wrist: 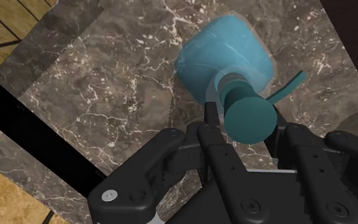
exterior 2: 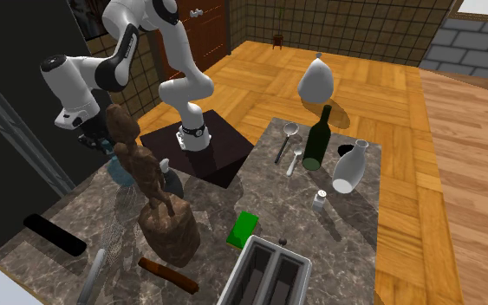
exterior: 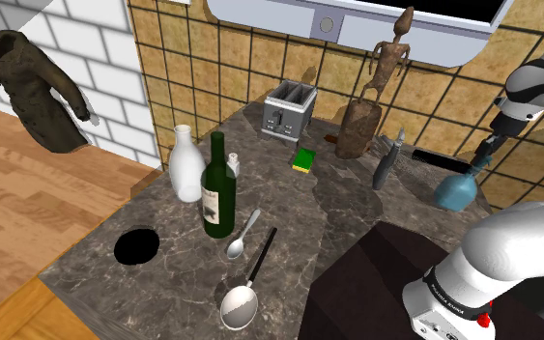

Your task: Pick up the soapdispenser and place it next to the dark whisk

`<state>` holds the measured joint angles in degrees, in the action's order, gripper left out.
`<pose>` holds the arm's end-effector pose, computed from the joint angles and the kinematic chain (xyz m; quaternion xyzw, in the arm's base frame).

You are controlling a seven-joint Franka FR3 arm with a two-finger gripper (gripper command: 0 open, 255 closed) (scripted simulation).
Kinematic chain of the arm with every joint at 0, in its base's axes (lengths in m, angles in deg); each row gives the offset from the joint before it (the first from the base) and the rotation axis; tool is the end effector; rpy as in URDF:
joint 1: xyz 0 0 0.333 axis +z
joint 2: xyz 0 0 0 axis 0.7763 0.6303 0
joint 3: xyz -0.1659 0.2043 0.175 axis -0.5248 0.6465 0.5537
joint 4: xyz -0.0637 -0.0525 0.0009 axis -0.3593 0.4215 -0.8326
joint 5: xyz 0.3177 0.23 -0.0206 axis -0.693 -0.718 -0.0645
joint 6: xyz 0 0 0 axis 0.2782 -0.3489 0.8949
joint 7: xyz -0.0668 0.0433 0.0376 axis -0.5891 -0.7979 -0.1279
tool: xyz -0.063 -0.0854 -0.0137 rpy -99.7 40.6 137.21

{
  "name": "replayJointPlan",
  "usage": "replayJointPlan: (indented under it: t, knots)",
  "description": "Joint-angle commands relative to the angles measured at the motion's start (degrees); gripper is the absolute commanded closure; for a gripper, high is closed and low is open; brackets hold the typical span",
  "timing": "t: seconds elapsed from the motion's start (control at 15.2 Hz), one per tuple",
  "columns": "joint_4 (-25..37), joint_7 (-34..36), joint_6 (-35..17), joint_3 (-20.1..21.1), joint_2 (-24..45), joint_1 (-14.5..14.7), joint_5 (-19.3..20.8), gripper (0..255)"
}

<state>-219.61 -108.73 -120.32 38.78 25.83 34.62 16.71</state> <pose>0.1348 -0.4115 0.4293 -0.9960 0.0850 0.0059 0.0253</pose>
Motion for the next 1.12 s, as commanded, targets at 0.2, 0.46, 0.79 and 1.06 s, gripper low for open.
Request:
replayJointPlan:
  t: [0.2,0.46,0.79,1.06]
  knots:
    - [-0.04,-0.02,-0.09,-0.04,0.01,-0.01,0.03,255]
    - [-0.05,-0.02,-0.1,-0.05,0.01,-0.01,0.03,0]
    - [4.51,-0.07,5.94,2.46,-1.41,-0.21,-0.94,0]
    - [5.8,-0.13,7.47,3.04,-1.62,-0.2,-1.23,0]
